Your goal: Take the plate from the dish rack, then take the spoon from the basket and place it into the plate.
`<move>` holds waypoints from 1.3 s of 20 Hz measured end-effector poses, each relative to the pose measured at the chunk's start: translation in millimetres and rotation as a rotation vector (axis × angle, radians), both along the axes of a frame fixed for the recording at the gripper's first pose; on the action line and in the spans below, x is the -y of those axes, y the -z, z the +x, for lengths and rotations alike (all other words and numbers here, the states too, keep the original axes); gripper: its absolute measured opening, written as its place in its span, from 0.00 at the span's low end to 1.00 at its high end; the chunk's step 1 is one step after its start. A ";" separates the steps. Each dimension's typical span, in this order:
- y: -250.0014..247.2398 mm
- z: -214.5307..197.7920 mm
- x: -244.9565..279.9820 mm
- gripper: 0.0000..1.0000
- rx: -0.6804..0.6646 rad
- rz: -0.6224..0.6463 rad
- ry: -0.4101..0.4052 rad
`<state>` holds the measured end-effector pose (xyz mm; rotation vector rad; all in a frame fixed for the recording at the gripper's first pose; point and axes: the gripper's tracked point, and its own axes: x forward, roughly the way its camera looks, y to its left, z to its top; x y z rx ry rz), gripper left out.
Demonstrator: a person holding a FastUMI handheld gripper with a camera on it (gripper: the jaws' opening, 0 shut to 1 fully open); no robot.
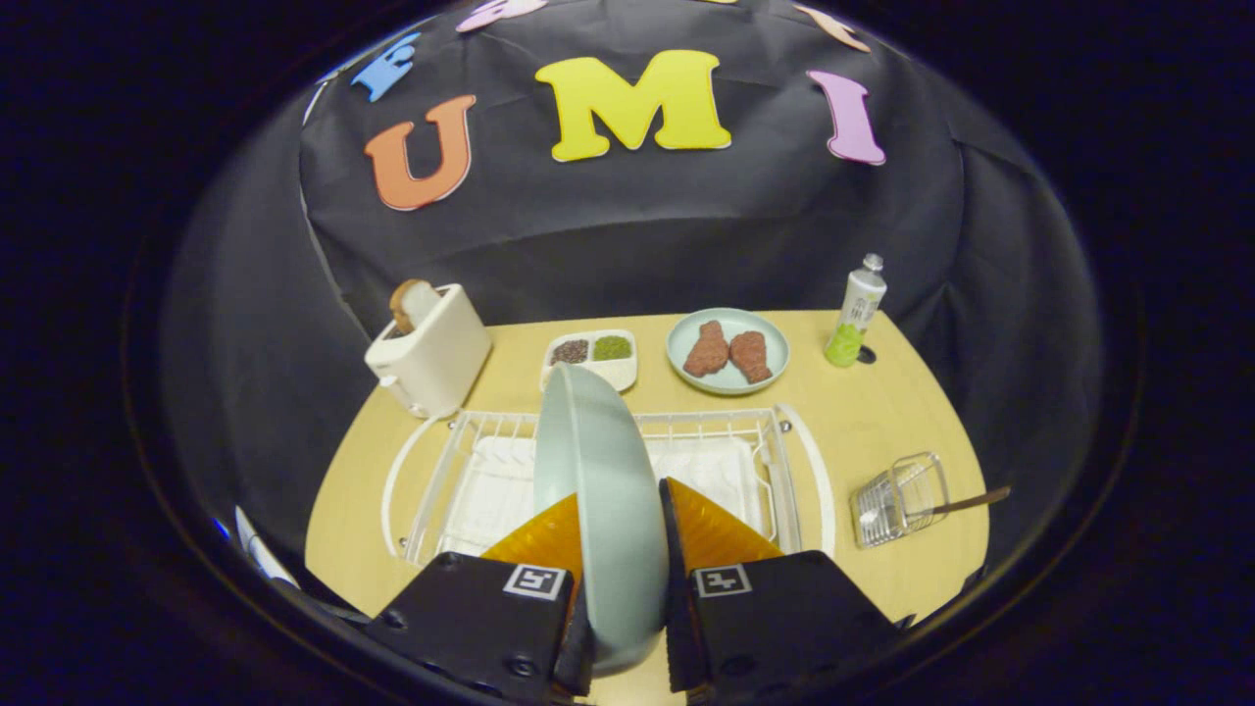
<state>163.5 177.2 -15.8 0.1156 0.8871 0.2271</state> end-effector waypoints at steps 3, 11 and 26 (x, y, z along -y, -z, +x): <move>15.8 -48.2 19.6 0.34 0.013 0.103 -0.038; 111.0 -135.9 75.2 0.34 -0.111 0.327 0.028; 169.3 -139.5 96.1 0.37 -0.217 0.502 0.142</move>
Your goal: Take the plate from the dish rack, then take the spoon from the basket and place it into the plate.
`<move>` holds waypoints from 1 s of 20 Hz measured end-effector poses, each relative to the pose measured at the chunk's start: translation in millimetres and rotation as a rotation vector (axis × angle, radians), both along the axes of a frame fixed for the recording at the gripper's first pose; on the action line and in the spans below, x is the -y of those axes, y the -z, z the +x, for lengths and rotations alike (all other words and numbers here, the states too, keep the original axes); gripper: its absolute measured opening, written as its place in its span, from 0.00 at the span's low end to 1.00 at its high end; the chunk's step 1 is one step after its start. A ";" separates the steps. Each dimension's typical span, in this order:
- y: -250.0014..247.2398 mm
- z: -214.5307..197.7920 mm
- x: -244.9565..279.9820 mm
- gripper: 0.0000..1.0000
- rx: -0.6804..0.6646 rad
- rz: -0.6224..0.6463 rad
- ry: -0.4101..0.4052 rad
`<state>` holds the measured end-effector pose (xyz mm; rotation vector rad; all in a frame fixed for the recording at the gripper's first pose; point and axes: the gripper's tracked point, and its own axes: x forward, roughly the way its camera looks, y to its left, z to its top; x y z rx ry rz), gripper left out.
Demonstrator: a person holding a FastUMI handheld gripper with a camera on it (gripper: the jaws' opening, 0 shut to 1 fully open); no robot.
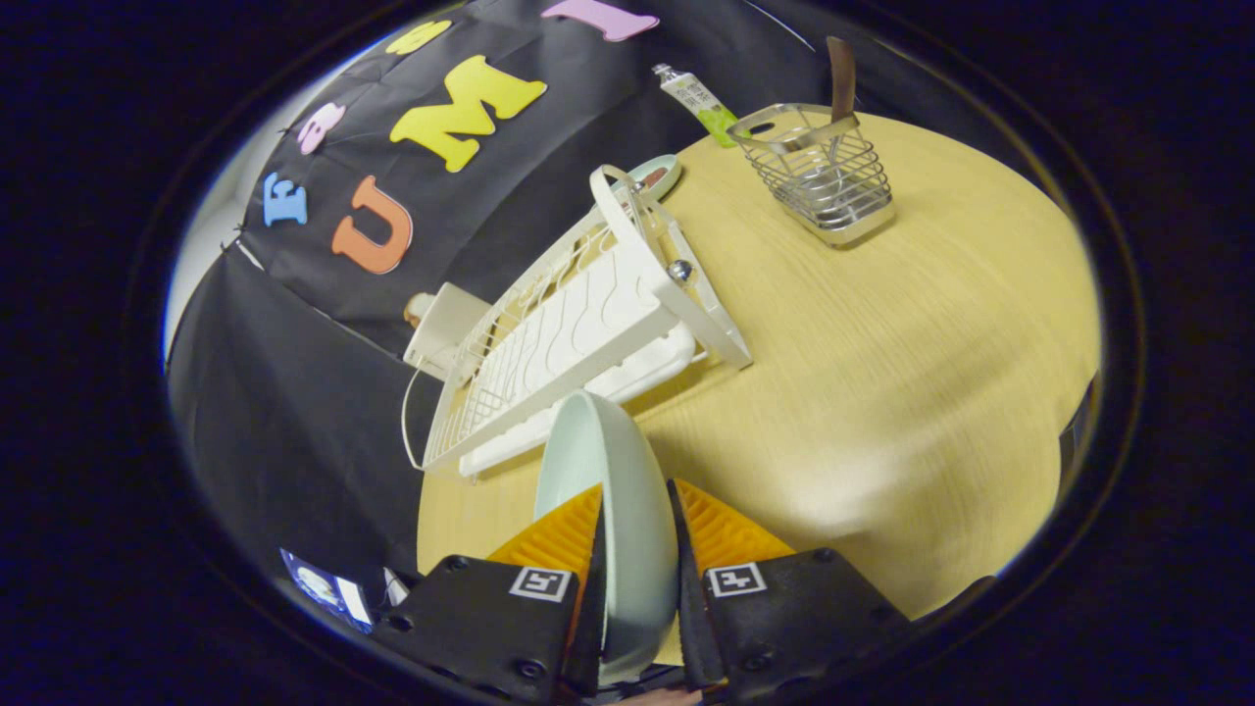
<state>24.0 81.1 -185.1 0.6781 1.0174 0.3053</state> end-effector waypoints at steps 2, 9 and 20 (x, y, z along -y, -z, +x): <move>2.5 0.2 3.5 0.41 -0.004 0.005 0.004; -14.4 -0.1 19.1 0.47 0.134 -0.049 0.000; -100.1 -7.8 111.0 0.92 0.737 -0.523 0.145</move>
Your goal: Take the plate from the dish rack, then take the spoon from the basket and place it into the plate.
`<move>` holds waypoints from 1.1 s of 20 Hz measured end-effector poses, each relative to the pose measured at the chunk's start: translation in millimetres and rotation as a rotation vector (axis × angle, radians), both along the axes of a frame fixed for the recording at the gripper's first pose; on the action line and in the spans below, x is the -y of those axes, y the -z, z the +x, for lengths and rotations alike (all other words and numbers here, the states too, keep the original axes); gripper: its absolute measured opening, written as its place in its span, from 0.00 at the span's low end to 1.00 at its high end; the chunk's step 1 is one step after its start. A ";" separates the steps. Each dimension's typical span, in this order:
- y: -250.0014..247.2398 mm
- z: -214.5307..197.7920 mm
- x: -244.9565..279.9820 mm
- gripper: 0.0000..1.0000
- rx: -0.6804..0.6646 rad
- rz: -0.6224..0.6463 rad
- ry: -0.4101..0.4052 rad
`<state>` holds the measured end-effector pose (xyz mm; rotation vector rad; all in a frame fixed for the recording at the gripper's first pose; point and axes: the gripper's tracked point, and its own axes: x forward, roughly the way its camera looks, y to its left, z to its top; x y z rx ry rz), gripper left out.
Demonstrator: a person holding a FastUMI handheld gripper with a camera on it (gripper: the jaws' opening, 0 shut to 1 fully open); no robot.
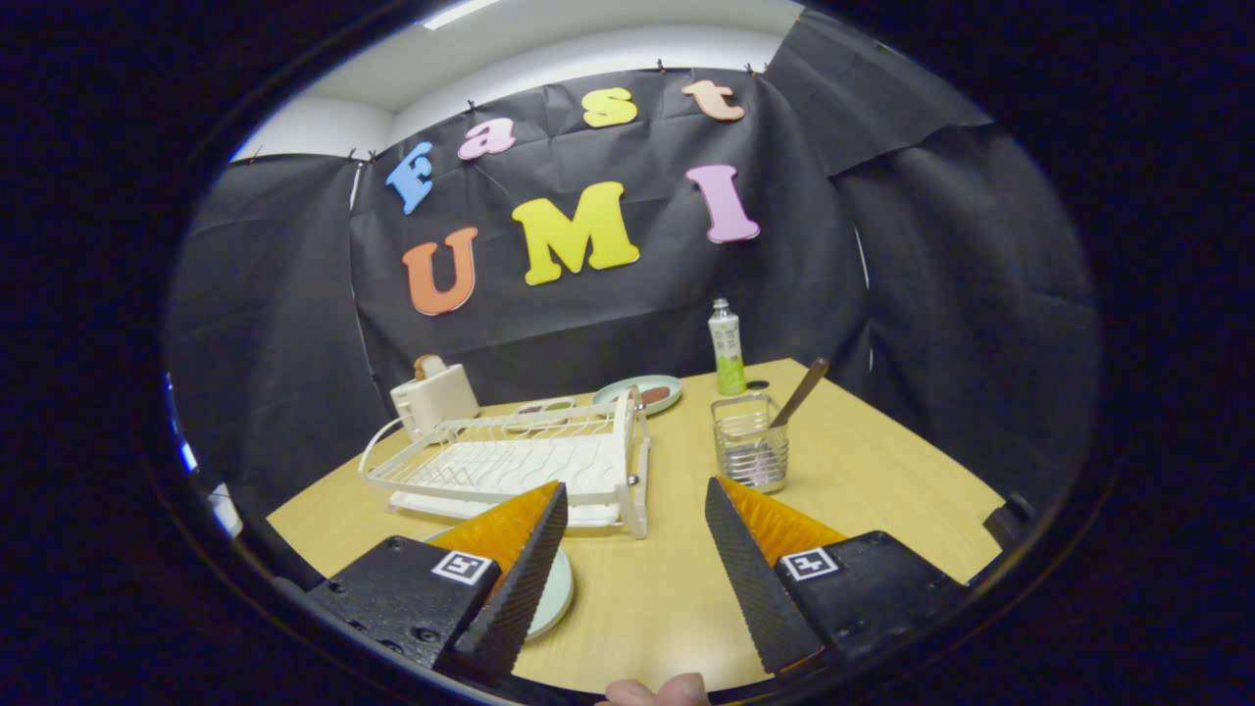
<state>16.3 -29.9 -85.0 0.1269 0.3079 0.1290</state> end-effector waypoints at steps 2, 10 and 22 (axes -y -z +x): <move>1.3 7.3 23.2 0.95 0.037 -0.053 0.055; 11.7 92.8 99.5 0.96 0.073 -0.069 0.185; 44.4 175.6 108.7 0.61 -0.042 -0.023 0.119</move>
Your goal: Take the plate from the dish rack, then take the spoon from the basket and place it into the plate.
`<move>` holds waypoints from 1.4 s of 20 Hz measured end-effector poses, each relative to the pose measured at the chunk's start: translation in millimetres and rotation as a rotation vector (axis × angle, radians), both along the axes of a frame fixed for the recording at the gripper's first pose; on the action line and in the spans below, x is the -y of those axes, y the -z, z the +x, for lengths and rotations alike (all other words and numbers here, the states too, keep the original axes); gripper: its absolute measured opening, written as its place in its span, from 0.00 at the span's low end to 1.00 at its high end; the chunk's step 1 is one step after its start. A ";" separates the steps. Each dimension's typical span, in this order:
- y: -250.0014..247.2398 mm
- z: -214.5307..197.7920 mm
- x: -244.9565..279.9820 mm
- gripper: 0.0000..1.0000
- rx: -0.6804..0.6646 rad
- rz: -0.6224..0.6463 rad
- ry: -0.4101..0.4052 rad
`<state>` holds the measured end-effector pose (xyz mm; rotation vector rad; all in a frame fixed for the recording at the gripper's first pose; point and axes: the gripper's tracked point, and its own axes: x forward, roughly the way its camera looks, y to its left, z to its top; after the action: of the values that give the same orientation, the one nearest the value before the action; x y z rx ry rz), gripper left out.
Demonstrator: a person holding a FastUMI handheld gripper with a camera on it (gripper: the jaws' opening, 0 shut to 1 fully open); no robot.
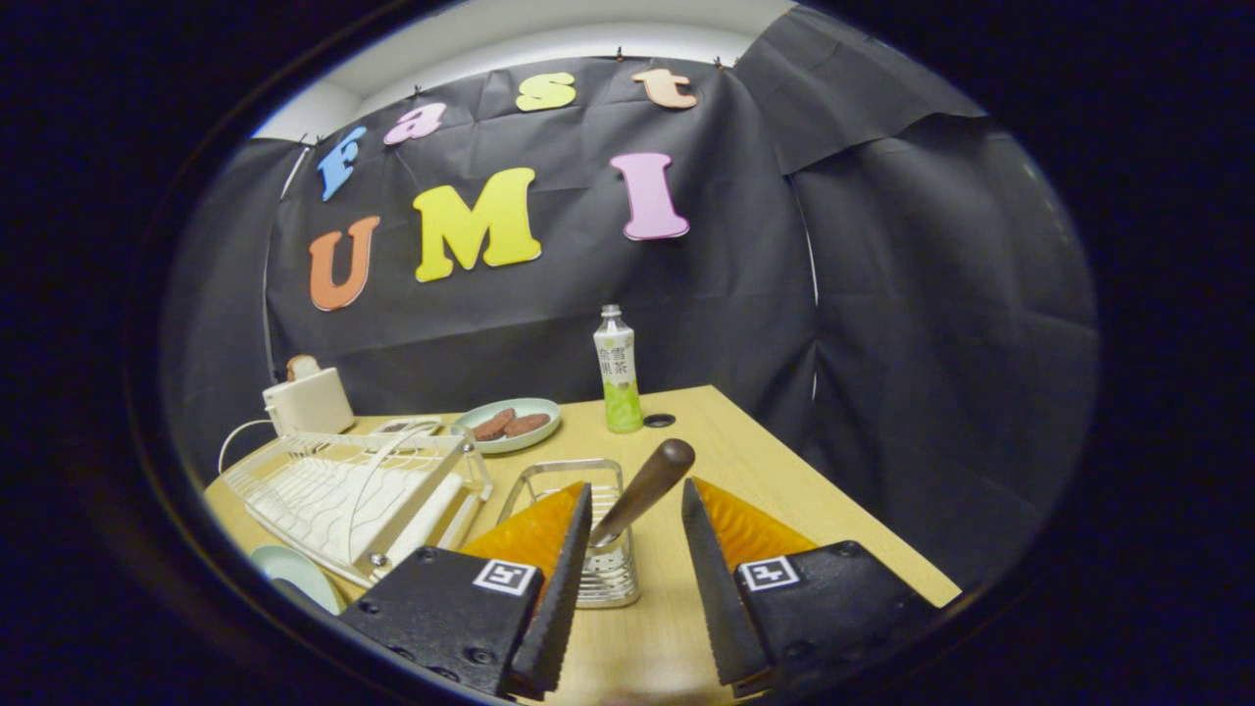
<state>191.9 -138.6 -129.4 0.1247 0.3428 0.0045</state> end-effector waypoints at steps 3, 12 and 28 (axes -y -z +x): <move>0.2 4.5 -5.0 0.41 -0.001 0.008 -0.011; -17.7 5.4 -38.3 0.10 -0.007 0.019 -0.103; -139.2 -73.6 -82.3 0.08 0.175 -0.041 -0.112</move>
<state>118.3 -56.3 9.8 0.0638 0.1744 0.1189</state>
